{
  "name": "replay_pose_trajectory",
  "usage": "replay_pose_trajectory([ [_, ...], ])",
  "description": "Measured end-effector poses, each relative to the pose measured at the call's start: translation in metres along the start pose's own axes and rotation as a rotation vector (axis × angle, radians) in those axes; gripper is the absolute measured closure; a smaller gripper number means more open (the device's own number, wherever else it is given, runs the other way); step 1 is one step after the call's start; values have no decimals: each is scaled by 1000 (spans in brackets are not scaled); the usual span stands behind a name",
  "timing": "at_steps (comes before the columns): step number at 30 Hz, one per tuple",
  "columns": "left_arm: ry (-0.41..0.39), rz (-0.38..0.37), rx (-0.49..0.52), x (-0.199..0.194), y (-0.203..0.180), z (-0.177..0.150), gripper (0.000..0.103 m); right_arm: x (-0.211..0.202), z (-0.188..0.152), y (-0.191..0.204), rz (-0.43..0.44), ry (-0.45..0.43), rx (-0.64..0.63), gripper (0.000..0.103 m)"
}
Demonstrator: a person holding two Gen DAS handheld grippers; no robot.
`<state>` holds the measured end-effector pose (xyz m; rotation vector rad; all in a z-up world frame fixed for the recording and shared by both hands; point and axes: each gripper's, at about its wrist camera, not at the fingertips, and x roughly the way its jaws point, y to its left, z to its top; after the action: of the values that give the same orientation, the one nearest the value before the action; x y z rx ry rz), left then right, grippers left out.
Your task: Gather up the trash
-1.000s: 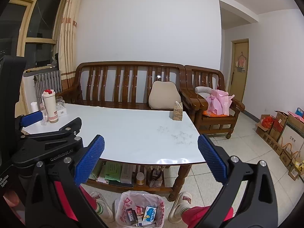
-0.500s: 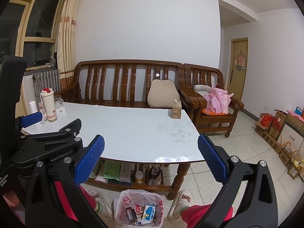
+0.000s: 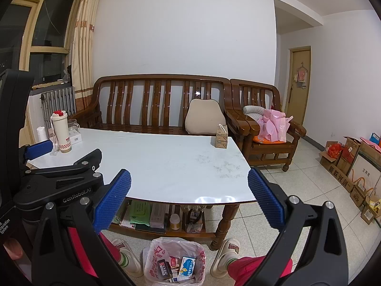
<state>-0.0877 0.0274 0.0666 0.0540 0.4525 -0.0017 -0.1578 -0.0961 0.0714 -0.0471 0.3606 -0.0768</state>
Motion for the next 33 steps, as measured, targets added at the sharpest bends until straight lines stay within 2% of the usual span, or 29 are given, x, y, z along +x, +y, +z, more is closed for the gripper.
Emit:
replay_pose_trajectory([
  [20,0,-5,16,4,8,-3,8,1,0,0,1,4,2,7],
  [31,40,-89,5,13,17,-3,8,2,-2,3,-4,5,2,7],
  [33,47,-84,0,14,18,-4,8,2,-2,3,-6,4,-1,7],
])
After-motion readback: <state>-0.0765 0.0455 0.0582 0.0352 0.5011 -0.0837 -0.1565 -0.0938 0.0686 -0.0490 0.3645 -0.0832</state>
